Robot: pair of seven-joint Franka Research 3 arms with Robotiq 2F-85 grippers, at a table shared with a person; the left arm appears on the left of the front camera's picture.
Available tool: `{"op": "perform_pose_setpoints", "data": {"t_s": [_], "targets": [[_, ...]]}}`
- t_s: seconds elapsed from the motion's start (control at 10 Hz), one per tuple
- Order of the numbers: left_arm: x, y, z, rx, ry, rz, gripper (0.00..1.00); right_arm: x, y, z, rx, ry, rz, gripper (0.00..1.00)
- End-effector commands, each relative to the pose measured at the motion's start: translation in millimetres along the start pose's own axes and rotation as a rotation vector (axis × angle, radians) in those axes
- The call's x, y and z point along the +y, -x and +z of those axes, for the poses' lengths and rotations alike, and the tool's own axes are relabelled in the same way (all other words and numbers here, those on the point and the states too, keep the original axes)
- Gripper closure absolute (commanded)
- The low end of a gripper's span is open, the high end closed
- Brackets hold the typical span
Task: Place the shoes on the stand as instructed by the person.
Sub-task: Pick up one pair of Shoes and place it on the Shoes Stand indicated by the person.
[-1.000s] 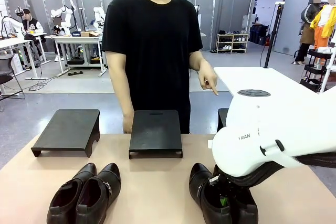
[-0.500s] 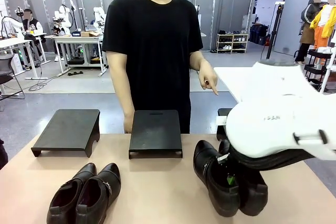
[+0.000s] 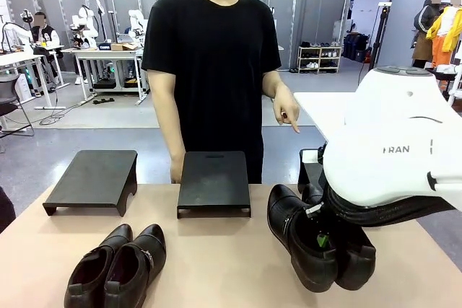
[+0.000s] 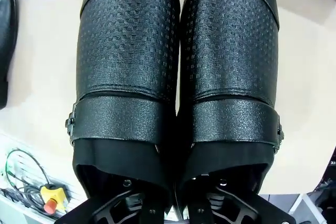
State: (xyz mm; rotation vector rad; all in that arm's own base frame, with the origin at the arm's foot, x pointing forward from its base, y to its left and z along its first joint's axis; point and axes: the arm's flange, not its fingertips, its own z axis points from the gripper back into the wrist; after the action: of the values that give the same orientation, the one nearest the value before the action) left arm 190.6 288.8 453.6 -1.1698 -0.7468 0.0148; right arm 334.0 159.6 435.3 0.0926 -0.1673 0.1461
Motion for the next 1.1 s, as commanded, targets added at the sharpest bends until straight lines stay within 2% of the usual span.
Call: {"op": "perform_pose_setpoints", "data": {"t_s": [0.0,0.1,0.2,0.3,0.4,0.8,1.0], "targets": [[0.8,-0.7,2.0,-0.007,0.018,-0.02,0.0,0.9,-2.0,3.5,-0.013,0.011,-0.012,0.99],[0.8,-0.7,2.0,-0.007,0.018,-0.02,0.0,0.9,-2.0,3.5,-0.013,0.011,-0.012,0.99],[0.8,-0.7,2.0,-0.007,0.018,-0.02,0.0,-0.5,0.6,-1.7,0.004,0.001,-0.001,0.91],[0.8,-0.7,2.0,-0.007,0.018,-0.02,0.0,-4.0,-8.9,15.4,-0.051,0.049,0.022,0.91],[0.8,-0.7,2.0,-0.007,0.018,-0.02,0.0,-9.7,-19.5,30.1,-0.062,0.069,0.023,0.91],[0.8,-0.7,2.0,-0.007,0.018,-0.02,0.0,-44.5,-75.2,88.6,-0.151,0.078,0.015,0.91],[0.8,-0.7,2.0,-0.007,0.018,-0.02,0.0,-72.5,-109.6,103.2,-0.173,0.082,-0.014,0.91]]}}
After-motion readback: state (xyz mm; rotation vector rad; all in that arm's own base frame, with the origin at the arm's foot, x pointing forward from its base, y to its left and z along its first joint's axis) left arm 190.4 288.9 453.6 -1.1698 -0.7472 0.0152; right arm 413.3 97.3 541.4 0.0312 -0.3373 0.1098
